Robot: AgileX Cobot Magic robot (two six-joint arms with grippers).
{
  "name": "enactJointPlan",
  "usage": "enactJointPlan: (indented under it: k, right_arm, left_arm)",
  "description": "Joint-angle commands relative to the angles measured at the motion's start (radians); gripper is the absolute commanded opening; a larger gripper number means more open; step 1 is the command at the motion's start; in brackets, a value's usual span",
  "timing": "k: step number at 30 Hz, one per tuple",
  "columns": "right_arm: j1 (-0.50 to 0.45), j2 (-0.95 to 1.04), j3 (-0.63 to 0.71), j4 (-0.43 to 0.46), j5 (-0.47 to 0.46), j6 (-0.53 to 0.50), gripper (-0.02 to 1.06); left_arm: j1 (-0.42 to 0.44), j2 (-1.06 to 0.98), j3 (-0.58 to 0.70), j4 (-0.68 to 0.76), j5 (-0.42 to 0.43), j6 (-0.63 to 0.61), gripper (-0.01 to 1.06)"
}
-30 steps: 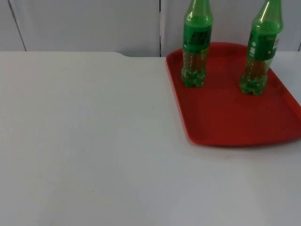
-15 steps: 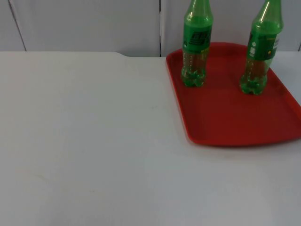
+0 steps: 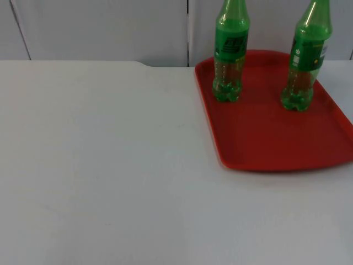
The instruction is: Place the bottle upright on the tray.
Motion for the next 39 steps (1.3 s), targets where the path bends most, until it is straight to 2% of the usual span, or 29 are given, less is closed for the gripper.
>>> enactJointPlan:
  k: [1,13,18,32,35,39]
  right_arm:
    - [0.000,-0.024,0.005,-0.043,0.029,0.048,1.05]
    - [-0.002,-0.052,0.035,-0.070,0.104,0.068,1.05]
    - [-0.002,-0.052,0.059,-0.112,0.138,0.093,1.05]
    - [-0.002,-0.052,0.057,-0.109,0.138,0.087,1.05]
    - [-0.002,-0.052,0.057,-0.075,0.138,0.037,1.05]
    - [-0.002,-0.052,0.057,-0.075,0.138,0.037,1.05]
  left_arm:
    - [-0.003,-0.004,0.004,0.000,-0.011,-0.005,1.05]
    - [-0.003,-0.004,0.004,0.000,-0.011,-0.005,1.05]
    - [-0.003,-0.004,0.004,0.000,-0.011,-0.005,1.05]
    - [-0.003,-0.004,0.004,0.000,-0.011,-0.005,1.05]
    - [-0.003,-0.004,0.004,0.000,-0.011,-0.005,1.05]
    - [-0.003,-0.004,0.004,0.000,-0.011,-0.005,1.05]
